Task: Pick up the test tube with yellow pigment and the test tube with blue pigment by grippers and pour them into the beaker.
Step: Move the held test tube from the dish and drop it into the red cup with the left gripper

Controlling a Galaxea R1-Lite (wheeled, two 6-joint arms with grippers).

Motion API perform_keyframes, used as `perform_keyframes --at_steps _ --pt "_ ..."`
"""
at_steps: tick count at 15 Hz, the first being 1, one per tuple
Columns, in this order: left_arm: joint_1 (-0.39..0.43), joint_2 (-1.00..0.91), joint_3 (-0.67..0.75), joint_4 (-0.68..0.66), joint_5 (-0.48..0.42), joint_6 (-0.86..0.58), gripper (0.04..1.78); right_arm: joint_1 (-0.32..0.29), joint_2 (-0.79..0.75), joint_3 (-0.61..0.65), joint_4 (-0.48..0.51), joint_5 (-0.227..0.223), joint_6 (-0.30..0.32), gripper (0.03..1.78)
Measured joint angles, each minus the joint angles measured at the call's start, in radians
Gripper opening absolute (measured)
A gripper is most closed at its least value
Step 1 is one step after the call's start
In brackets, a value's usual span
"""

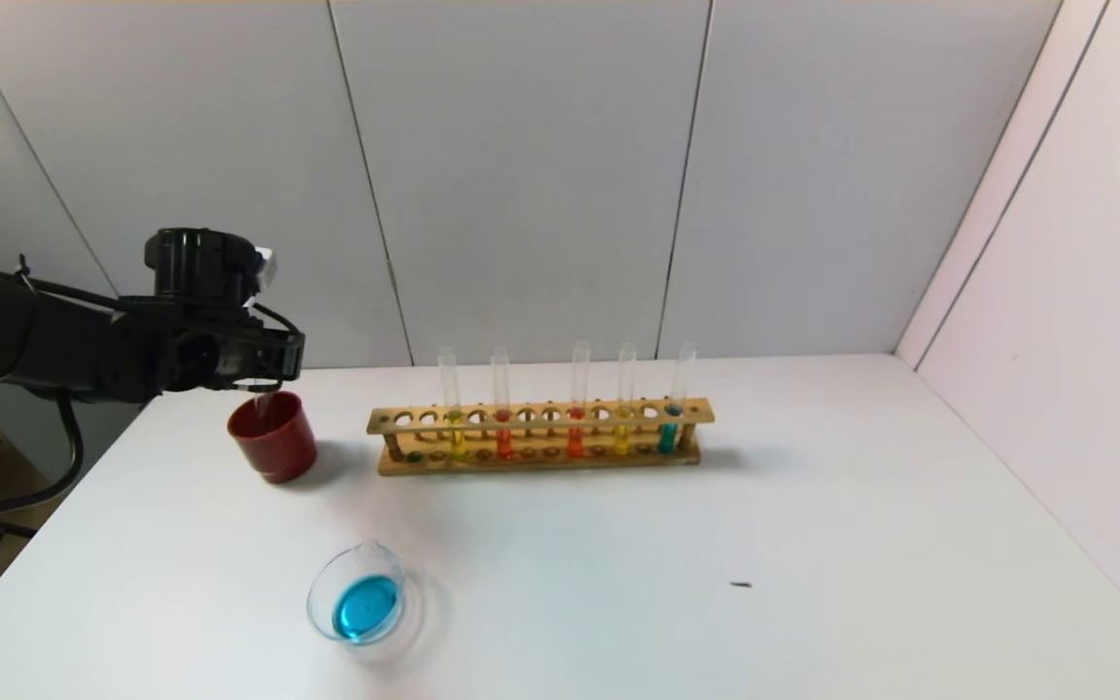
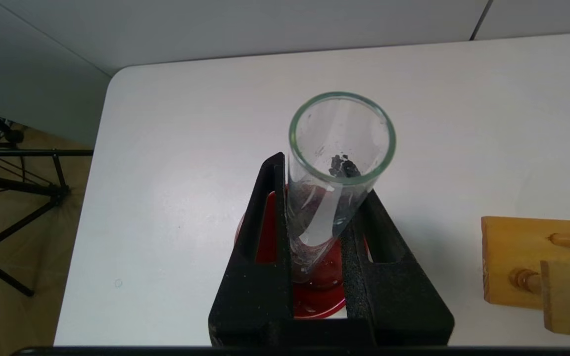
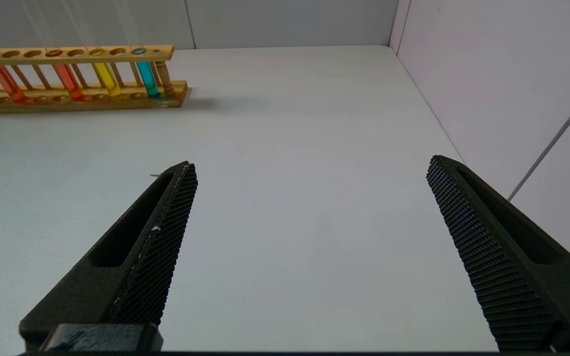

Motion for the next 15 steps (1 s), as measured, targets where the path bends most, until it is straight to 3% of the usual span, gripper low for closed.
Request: perform_keyframes --at_steps 4,11,15 --pt "0.0 0.001 0.092 -0.122 -0.002 0.006 0.32 0.0 0.0 0.0 0.0 0.0 0.0 1.7" --pt "0.0 0.0 0.219 -0.226 -0.009 0.009 0.32 0.0 0.0 0.0 0.0 0.0 0.0 1.7" --pt "0.0 -0.013 0.229 -0.242 -0.009 0.017 0.5 0.0 0.0 0.0 0.0 -0.001 0.0 1.7"
